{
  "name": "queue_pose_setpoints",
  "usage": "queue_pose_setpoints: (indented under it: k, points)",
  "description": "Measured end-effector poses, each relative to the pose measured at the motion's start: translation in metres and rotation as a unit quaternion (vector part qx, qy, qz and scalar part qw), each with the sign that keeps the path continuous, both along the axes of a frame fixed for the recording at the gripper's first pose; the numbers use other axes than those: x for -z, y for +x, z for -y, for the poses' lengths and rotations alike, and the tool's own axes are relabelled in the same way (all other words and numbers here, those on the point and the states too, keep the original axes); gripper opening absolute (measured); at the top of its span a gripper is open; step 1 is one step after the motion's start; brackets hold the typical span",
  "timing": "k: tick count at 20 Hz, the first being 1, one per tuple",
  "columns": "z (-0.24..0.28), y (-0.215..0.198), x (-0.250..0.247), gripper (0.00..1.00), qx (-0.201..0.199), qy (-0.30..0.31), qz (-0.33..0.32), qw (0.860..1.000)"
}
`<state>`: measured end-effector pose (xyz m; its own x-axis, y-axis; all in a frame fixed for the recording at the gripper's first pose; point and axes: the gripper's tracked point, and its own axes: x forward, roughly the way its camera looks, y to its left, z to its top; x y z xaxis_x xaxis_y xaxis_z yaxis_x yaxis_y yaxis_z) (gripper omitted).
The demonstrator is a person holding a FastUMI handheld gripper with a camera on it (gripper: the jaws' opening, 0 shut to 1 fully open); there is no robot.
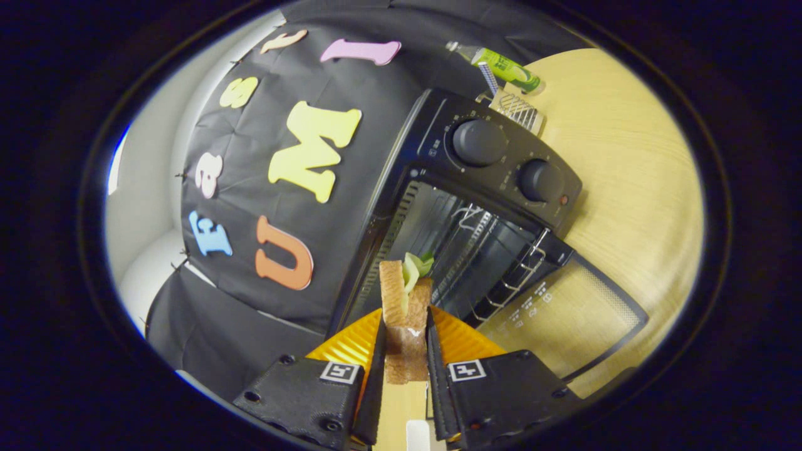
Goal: Open the toaster oven, put the food inside, and close the toaster oven door.
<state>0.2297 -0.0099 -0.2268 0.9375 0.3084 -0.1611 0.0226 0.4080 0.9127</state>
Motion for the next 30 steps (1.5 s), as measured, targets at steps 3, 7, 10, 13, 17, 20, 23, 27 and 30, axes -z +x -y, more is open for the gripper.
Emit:
queue_pose_setpoints:
  k: [3, 7, 10, 13, 17, 20, 23, 27, 30]
  points:
    - [0.01, 0.025, 0.007, 0.38, 0.057, 0.008, -0.002, 0.998]
    - [0.014, 0.05, 0.016, 0.38, 0.094, 0.044, -0.023, 0.994]
    - [0.006, 0.066, 0.028, 0.38, 0.102, 0.062, -0.031, 0.992]
    - [-0.001, 0.076, 0.03, 0.39, 0.108, 0.041, -0.03, 0.993]
    - [-0.004, 0.088, 0.025, 0.38, 0.104, -0.038, -0.016, 0.994]
    - [-0.007, 0.091, 0.03, 0.4, 0.088, -0.093, -0.027, 0.991]
    - [-0.012, 0.085, 0.035, 0.45, 0.055, -0.109, -0.044, 0.992]
    - [-0.026, 0.082, 0.039, 0.61, 0.012, -0.217, -0.035, 0.976]
    - [-0.034, 0.079, 0.043, 0.75, -0.012, -0.296, -0.028, 0.955]
